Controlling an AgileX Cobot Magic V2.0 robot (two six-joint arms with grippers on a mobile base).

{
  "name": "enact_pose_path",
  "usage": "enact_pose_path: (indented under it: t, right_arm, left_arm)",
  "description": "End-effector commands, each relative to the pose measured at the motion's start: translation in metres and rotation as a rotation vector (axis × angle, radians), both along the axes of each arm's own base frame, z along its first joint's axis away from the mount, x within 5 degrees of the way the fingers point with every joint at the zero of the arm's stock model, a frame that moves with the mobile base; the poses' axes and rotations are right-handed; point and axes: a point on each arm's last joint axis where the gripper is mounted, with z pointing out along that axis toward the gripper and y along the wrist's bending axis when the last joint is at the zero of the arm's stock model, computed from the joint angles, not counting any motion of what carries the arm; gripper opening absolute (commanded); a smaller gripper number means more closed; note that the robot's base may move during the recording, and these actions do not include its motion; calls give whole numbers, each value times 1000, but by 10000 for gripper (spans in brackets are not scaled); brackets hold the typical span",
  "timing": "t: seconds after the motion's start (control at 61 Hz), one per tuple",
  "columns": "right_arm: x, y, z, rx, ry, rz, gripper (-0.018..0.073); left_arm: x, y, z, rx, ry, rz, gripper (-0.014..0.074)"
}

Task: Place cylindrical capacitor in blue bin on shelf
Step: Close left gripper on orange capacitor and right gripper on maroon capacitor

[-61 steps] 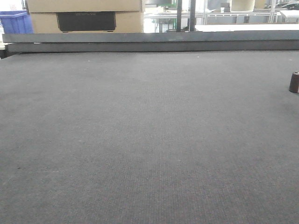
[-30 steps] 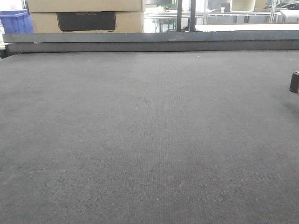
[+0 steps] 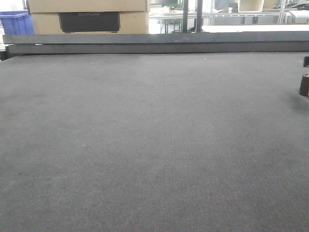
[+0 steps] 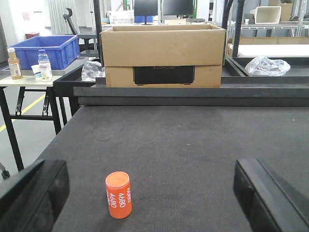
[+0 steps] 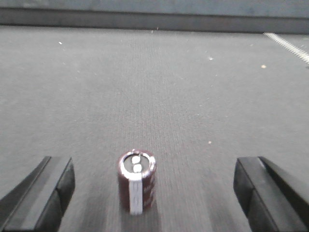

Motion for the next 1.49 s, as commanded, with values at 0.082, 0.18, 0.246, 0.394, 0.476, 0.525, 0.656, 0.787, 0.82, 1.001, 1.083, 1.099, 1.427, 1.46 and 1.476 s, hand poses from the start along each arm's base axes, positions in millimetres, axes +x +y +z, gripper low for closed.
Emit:
enact_pose_path:
  t: [0.082,0.18,0.246,0.394,0.476,0.525,0.656,0.787,0.82,1.001,1.083,1.099,1.427,1.46,1.476]
  right_arm:
    - [29,-5,-13,-1,-21,-9,549]
    - [39,-6,-24,0,-4,-9,549]
    - [43,-7,-32,2,10,-9,549]
    - [50,-8,-42,4,28,-9,549]
    - [53,-8,-44,4,27,-9,505]
    - [54,-8,-46,5,34,-9,451]
    - [54,-8,-46,4,31,-9,183]
    - [55,-8,-41,2,11,-9,-61]
    - [54,-8,-38,2,9,-9,-99]
    - [46,-7,-2,-4,-54,-8,-163]
    - [37,-6,21,-8,-89,-6,-162]
    - [34,-5,29,-8,-98,-6,-162]
    - [-32,4,130,-15,-82,17,-162]
    - [-41,5,139,-19,-97,18,-162]
    - [-43,5,143,-21,-105,19,-162]
  left_arm:
    - [0,-1,2,-3,-11,-9,601]
    - [0,-1,2,-3,-11,-9,601]
    - [0,-1,2,-3,-11,-9,601]
    - [1,-1,2,-3,-9,-9,601]
    - [1,-1,2,-3,-9,-9,601]
    - [1,-1,2,-3,-9,-9,601]
    - [1,-1,2,-3,-9,-9,601]
    - [2,-1,-2,-2,0,-10,601]
    - [3,-1,-4,-1,6,-10,601]
    - [12,-3,-26,6,18,-22,601]
    - [22,-5,-42,24,35,-30,601]
    - [24,-6,-46,26,38,-32,601]
    - [93,1,-101,-42,89,35,601]
    - [106,5,-109,-46,94,54,601]
    - [109,7,-110,-48,84,59,601]
